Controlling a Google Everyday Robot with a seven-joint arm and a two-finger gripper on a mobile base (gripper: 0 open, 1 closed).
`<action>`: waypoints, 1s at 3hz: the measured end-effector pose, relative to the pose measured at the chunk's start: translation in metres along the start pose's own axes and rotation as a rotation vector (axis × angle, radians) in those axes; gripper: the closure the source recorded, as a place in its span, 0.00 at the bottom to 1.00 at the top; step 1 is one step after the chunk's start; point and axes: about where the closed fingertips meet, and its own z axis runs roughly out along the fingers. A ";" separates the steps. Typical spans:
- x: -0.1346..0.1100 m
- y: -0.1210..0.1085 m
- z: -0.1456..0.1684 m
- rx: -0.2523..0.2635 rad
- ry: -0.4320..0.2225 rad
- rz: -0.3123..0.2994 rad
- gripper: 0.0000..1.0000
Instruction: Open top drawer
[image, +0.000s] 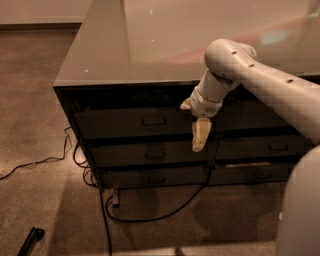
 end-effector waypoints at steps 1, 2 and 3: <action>-0.001 -0.002 0.008 0.063 -0.020 0.064 0.00; -0.003 -0.007 0.006 0.148 -0.009 0.089 0.00; -0.009 -0.019 0.009 0.227 0.050 0.072 0.00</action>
Offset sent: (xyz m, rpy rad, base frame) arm 0.0152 0.0048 0.0065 0.0198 -0.2166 -0.1983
